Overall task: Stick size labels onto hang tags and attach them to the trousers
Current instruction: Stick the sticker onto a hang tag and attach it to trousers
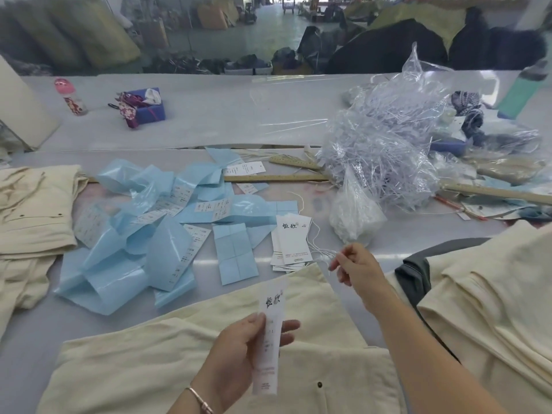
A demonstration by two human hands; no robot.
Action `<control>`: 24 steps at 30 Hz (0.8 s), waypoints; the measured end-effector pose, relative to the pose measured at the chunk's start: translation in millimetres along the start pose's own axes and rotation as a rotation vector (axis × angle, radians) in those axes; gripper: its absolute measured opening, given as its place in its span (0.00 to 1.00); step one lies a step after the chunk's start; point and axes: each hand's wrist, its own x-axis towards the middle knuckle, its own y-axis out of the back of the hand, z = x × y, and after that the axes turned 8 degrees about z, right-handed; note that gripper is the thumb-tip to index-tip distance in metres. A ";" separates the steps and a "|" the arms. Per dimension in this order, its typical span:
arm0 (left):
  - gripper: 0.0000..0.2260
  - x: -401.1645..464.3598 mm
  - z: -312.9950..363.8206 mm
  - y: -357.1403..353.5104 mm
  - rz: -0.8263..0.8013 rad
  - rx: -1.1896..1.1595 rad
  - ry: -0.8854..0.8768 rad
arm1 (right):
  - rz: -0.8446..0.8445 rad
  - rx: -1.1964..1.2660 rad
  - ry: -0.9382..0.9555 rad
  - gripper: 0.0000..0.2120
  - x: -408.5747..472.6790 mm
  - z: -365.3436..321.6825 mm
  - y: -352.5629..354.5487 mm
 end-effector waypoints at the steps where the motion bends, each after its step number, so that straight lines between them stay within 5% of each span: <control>1: 0.12 -3.4 -1.6 0.0 -0.049 -0.092 0.080 | -0.059 0.143 -0.022 0.06 -16.8 -8.5 -3.8; 4: 0.07 -14.5 -4.0 -0.6 -0.180 -0.323 0.237 | -0.252 0.459 -0.118 0.06 -68.6 -23.5 -16.9; 10: 0.01 -41.4 -11.8 8.5 -0.205 -0.505 0.189 | -0.519 0.690 -0.244 0.04 -150.6 -29.1 -27.9; 14: 0.11 -58.4 -8.5 23.6 -0.129 -0.541 0.134 | -0.510 0.708 -0.289 0.06 -184.5 -23.5 -27.0; 21: 0.09 -85.2 -5.9 36.5 -0.171 -0.383 -0.075 | -0.154 0.282 -0.185 0.06 -226.5 -13.2 -34.4; 24: 0.11 -94.4 -11.6 38.5 -0.215 -0.243 -0.116 | -0.164 0.230 -0.184 0.06 -243.3 -20.8 -41.8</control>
